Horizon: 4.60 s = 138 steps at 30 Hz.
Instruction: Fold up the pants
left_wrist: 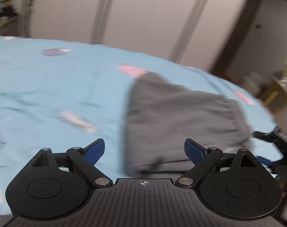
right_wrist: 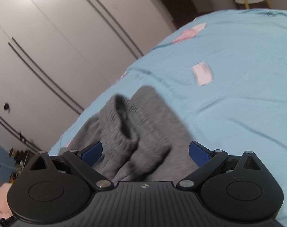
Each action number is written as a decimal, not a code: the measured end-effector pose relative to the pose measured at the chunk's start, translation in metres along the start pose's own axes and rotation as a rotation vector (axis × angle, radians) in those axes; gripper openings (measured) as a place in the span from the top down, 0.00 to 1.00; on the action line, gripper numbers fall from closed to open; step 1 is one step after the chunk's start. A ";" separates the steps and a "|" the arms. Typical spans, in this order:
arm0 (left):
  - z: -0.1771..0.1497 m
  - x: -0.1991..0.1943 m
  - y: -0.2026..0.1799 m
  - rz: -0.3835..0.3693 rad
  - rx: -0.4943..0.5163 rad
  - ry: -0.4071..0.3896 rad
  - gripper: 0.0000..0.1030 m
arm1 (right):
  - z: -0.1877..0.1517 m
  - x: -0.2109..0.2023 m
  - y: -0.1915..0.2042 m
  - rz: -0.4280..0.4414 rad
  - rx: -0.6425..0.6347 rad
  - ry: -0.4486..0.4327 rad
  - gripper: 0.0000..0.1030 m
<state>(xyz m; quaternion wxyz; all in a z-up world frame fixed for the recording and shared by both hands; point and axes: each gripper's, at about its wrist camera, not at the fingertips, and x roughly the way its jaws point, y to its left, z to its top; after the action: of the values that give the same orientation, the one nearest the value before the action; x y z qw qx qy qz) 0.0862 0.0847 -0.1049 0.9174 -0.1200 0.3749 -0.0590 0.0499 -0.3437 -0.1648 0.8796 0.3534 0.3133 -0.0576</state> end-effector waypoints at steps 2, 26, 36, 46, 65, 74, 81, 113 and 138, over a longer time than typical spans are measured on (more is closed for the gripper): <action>-0.007 0.004 0.014 0.037 -0.052 0.006 0.08 | -0.002 0.014 0.002 -0.020 0.030 0.031 0.05; -0.017 0.034 0.043 -0.088 -0.265 0.166 0.07 | 0.021 -0.011 0.052 0.248 0.201 -0.117 0.57; -0.017 0.035 0.039 -0.064 -0.237 0.199 0.07 | -0.003 -0.001 -0.011 -0.071 0.226 -0.007 0.52; -0.018 0.049 -0.004 -0.129 -0.056 0.230 0.07 | -0.011 0.002 -0.016 -0.001 0.239 0.021 0.19; -0.020 0.039 -0.007 -0.144 0.027 0.212 0.54 | 0.001 -0.010 -0.018 0.005 0.156 0.050 0.45; -0.003 -0.002 0.035 -0.058 -0.199 0.022 0.04 | 0.033 -0.043 -0.012 -0.045 0.051 -0.070 0.26; -0.006 0.039 0.043 -0.039 -0.244 0.146 0.03 | 0.051 0.026 0.007 0.004 -0.017 0.077 0.74; -0.009 0.054 0.058 -0.088 -0.372 0.234 0.03 | 0.020 -0.044 0.050 -0.014 -0.275 -0.086 0.53; 0.034 0.064 -0.026 -0.105 -0.059 0.262 0.03 | -0.007 -0.031 0.044 -0.033 -0.380 0.212 1.00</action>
<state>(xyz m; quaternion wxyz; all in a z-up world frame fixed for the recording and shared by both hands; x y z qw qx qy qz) 0.1552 0.0527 -0.1183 0.8522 -0.1580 0.4863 -0.1112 0.0361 -0.3095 -0.1248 0.8914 0.1804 0.4151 0.0257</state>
